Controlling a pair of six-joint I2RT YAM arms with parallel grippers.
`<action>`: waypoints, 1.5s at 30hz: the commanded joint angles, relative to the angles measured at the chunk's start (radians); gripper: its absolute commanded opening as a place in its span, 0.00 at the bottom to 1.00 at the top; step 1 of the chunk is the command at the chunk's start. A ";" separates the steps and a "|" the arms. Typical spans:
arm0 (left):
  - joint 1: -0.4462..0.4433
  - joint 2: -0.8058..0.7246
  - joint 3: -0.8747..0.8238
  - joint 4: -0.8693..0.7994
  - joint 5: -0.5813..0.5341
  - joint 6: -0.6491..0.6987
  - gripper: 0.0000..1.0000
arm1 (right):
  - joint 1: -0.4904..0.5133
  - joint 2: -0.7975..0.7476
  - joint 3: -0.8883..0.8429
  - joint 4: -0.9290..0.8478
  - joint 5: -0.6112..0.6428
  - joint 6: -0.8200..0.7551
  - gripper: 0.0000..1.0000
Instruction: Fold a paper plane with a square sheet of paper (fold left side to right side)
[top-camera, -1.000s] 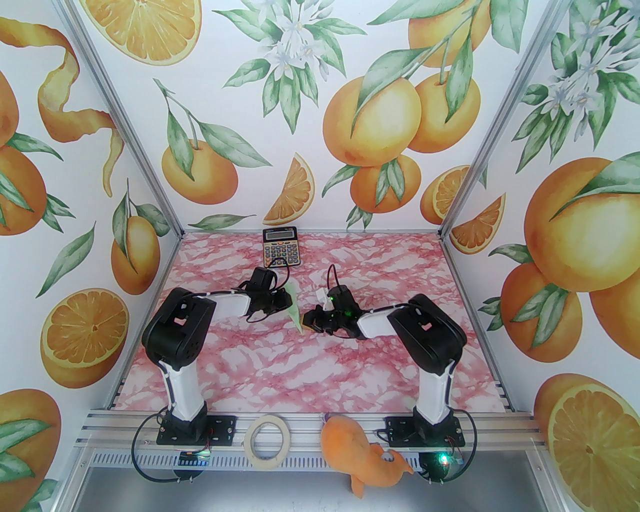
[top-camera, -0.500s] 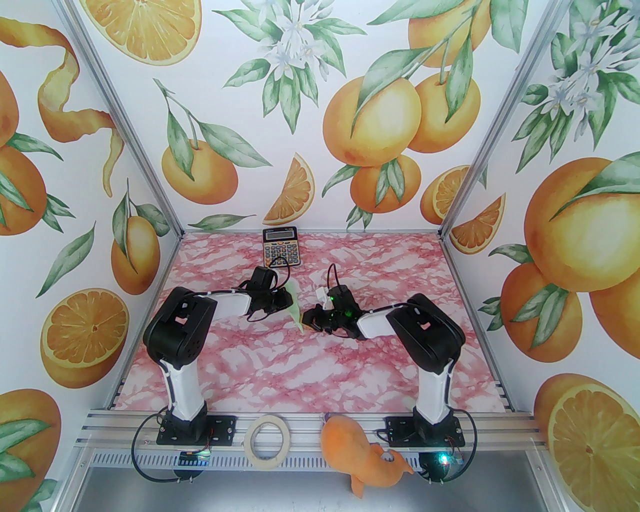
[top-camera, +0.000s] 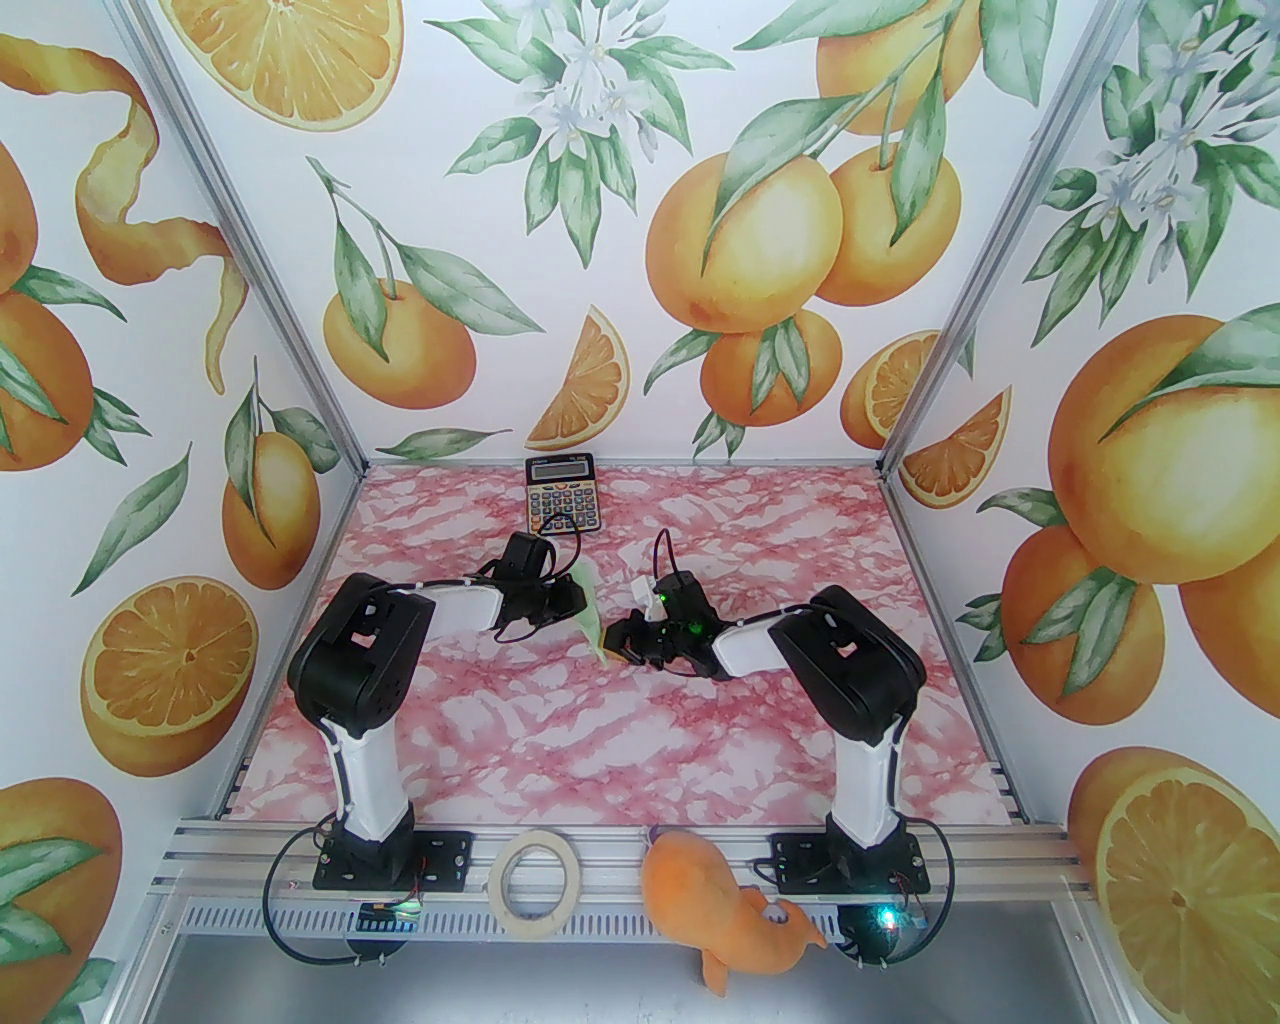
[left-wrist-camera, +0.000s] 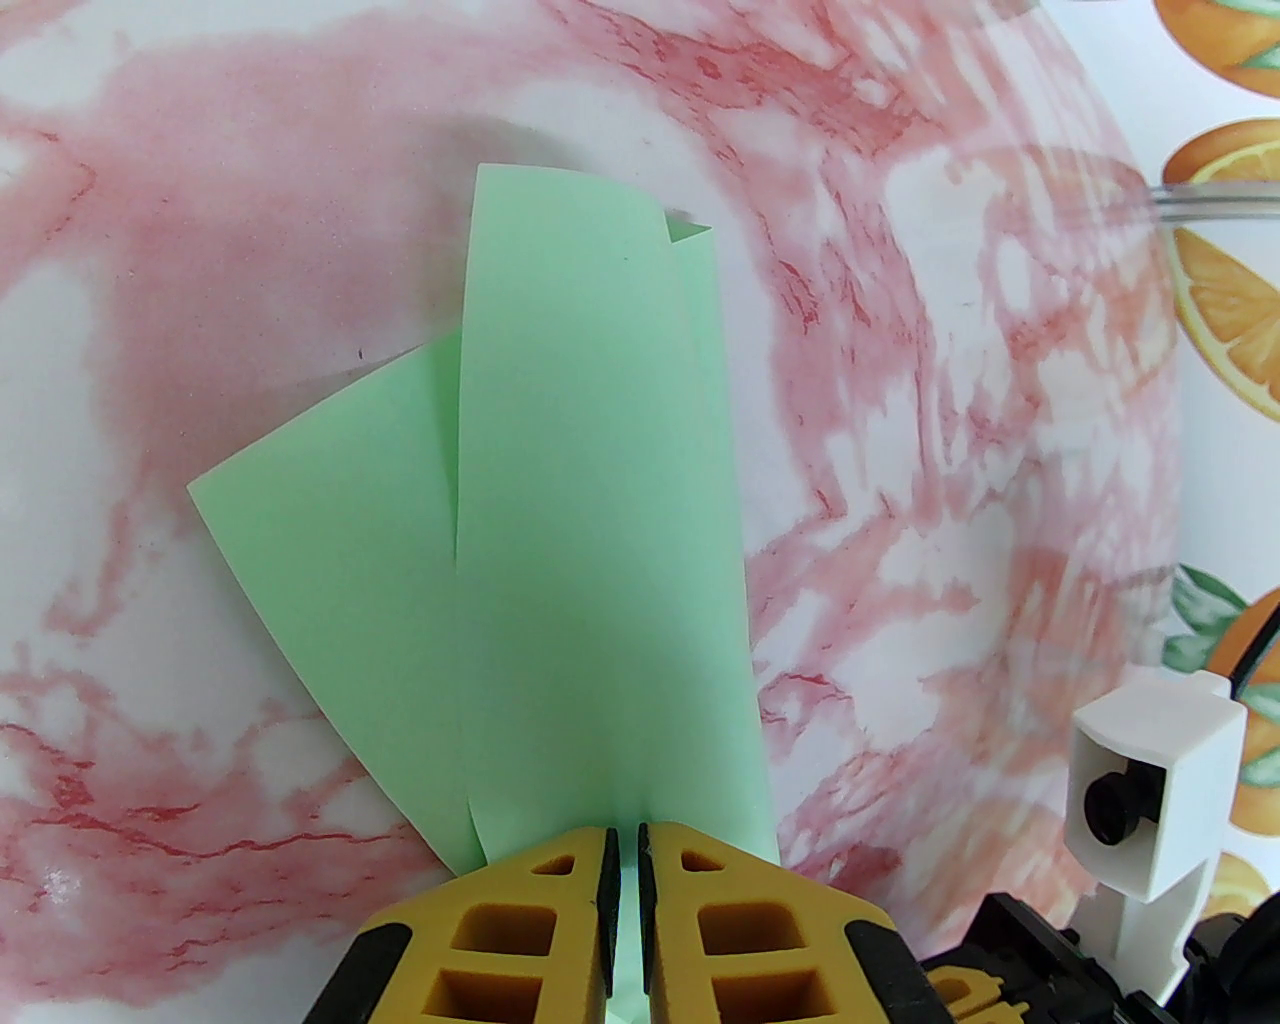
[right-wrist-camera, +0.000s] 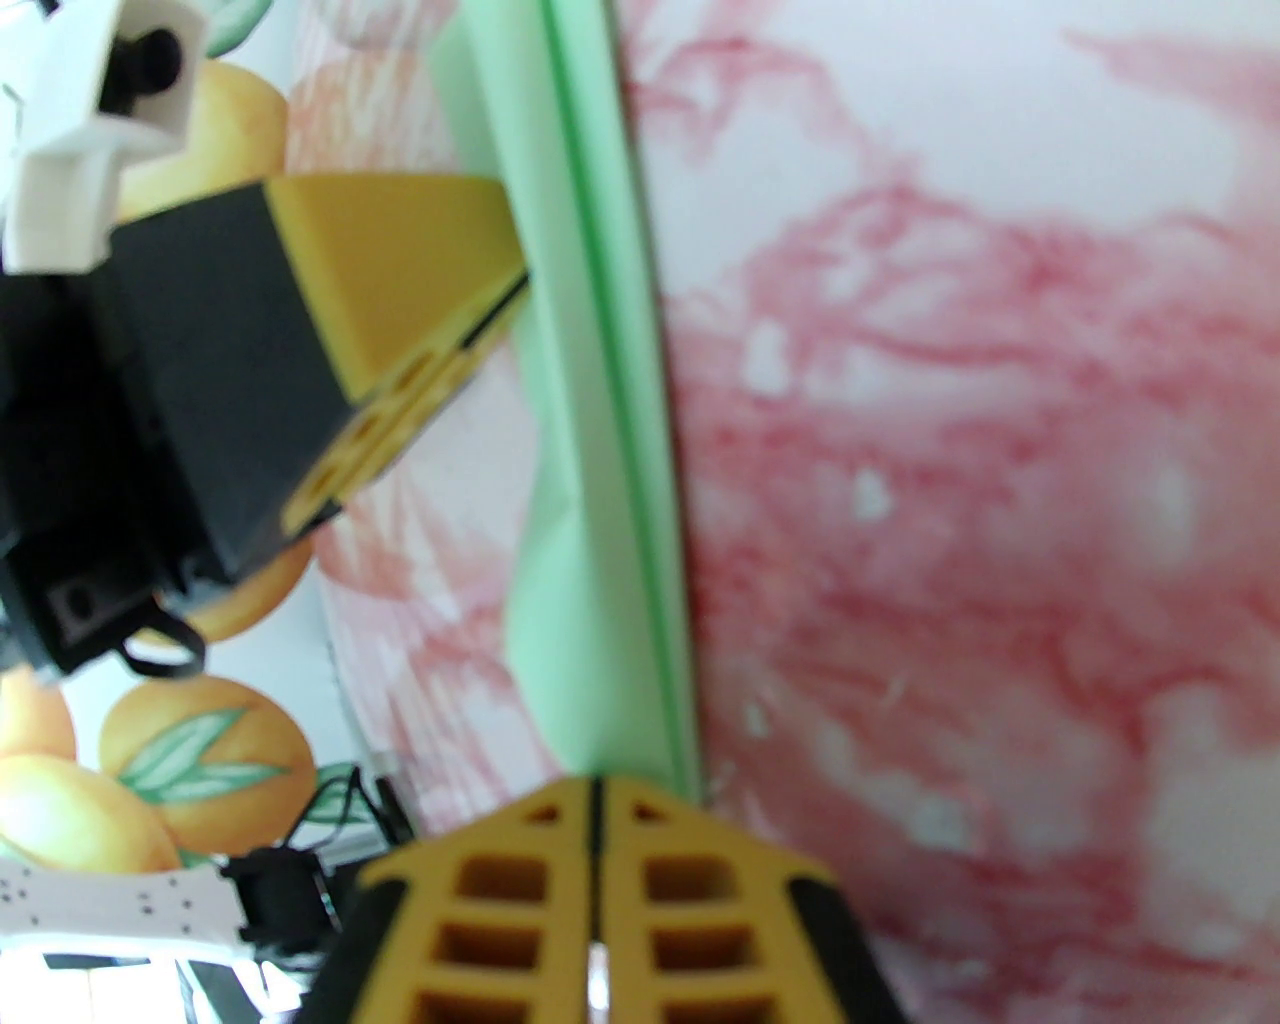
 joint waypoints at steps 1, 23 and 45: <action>0.003 0.048 0.006 -0.049 -0.017 0.024 0.14 | 0.003 0.031 0.015 0.014 -0.014 -0.009 0.07; 0.004 0.050 0.003 -0.050 -0.013 0.021 0.14 | 0.024 0.047 0.051 -0.095 0.026 -0.076 0.10; 0.027 -0.014 0.097 -0.141 -0.011 0.069 0.40 | 0.061 0.033 0.131 -0.390 0.178 -0.210 0.06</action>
